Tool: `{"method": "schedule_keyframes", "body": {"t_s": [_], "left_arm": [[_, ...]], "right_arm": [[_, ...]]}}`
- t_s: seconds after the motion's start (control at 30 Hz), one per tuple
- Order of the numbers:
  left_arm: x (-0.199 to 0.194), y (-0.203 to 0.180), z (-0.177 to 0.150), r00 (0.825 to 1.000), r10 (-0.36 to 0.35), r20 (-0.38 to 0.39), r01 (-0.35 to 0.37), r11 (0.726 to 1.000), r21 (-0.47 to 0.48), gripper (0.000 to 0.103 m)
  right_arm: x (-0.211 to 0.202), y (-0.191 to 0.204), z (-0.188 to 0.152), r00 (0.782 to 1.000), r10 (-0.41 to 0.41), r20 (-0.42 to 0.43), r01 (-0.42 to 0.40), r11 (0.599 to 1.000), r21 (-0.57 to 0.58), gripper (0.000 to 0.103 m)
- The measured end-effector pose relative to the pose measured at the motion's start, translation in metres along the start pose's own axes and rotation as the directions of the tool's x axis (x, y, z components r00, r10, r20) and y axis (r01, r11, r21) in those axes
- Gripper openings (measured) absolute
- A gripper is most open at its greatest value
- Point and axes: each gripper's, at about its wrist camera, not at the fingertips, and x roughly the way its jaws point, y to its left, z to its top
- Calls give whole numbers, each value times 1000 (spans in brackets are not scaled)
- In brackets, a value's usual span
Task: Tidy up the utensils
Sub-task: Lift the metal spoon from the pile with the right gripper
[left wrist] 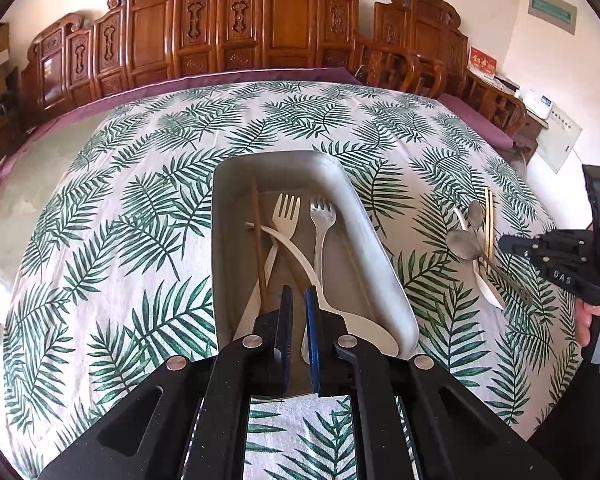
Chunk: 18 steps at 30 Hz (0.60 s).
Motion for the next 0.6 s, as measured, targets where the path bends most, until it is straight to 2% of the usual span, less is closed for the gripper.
{"method": "schedule_keyframes", "body": {"t_s": [0.07,0.13,0.2,0.3,0.37,0.4,0.43,0.47,0.53,0.6], "left_arm": [[0,-1,0,1000,-4,0,4,1000,0,5],[-2,-2,0,1000,-8,4,8,1000,1,6],[-2,-2,0,1000,-12,4,12,1000,1,6],[-5,-3,-1,1000,-14,6,14,1000,2,5],[-6,-3,0,1000,-16,9,16,1000,2,5],[-6,-3,0,1000,-16,9,16,1000,2,5],[-6,-3,0,1000,-17,11,17,1000,1,5],[-7,-3,1,1000,-18,13,18,1000,0,5],[-9,-3,1,1000,-19,18,19,1000,1,5],[-11,-2,1,1000,-20,22,20,1000,-1,5]], "right_arm": [[4,2,-1,1000,7,-15,-7,1000,-9,5],[8,3,-2,1000,8,-26,-8,1000,-17,12],[11,7,-2,999,11,-35,-12,999,-30,15],[18,12,-4,997,0,-73,-5,998,-62,15],[19,15,-4,997,-19,-69,14,997,-76,15],[20,14,-2,997,-16,-75,11,998,-67,14],[21,13,-2,997,-19,-77,14,998,-64,4],[21,11,-1,996,-28,-80,23,998,-60,1],[21,5,0,996,4,-87,-6,1000,-22,0],[20,3,-1,996,-25,-80,24,1000,-21,0]]}}
